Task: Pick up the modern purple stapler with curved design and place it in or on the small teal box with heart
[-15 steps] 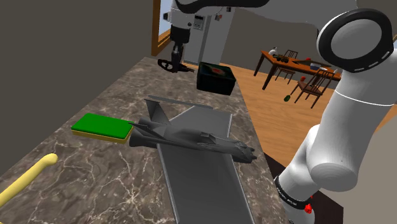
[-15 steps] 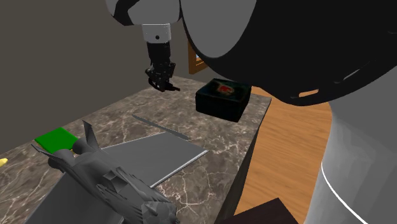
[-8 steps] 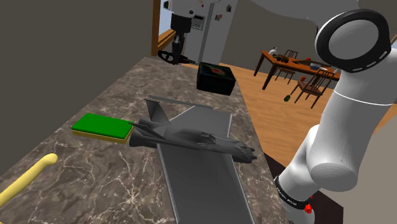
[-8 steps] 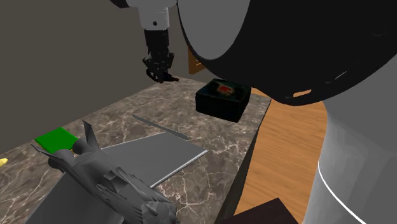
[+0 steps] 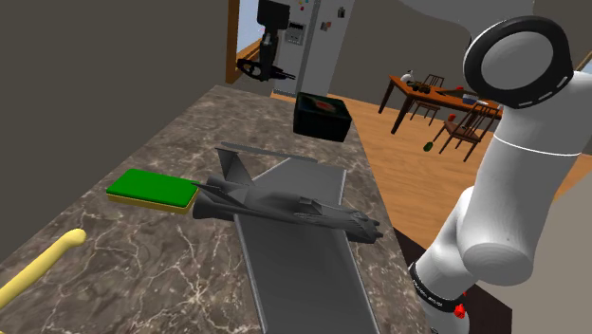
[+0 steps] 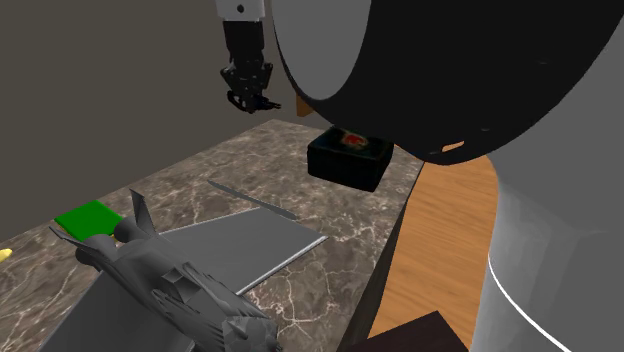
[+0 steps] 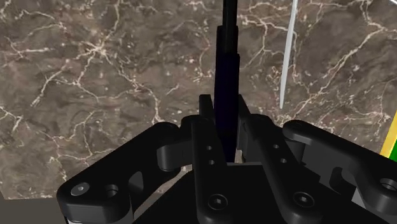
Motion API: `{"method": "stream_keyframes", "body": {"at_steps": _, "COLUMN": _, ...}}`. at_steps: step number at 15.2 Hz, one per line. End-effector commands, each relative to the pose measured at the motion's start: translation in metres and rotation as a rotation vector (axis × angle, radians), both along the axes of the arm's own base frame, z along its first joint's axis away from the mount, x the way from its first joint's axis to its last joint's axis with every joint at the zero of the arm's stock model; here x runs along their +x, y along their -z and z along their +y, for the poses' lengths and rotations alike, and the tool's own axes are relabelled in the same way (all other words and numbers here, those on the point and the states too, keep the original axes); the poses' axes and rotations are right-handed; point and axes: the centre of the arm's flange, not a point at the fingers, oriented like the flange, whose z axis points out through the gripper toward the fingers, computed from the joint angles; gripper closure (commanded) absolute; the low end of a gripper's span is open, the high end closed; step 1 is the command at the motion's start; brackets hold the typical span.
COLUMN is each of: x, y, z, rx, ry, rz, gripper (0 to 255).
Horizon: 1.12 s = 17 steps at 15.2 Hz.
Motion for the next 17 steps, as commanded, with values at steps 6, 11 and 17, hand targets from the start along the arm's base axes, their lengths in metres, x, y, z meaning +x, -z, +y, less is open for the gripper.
{"method": "stream_keyframes", "body": {"at_steps": 6, "x": -0.015, "y": -0.004, "z": -0.064, "rx": 0.0, "ry": 0.0, "rz": 0.0, "gripper": 255}}
{"method": "stream_keyframes", "body": {"at_steps": 11, "x": -0.029, "y": -0.003, "z": -0.129, "rx": 0.0, "ry": 0.0, "rz": 0.0, "gripper": 255}}
{"method": "stream_keyframes", "body": {"at_steps": 17, "x": -0.046, "y": -0.002, "z": -0.206, "rx": 0.0, "ry": 0.0, "rz": 0.0, "gripper": 255}}
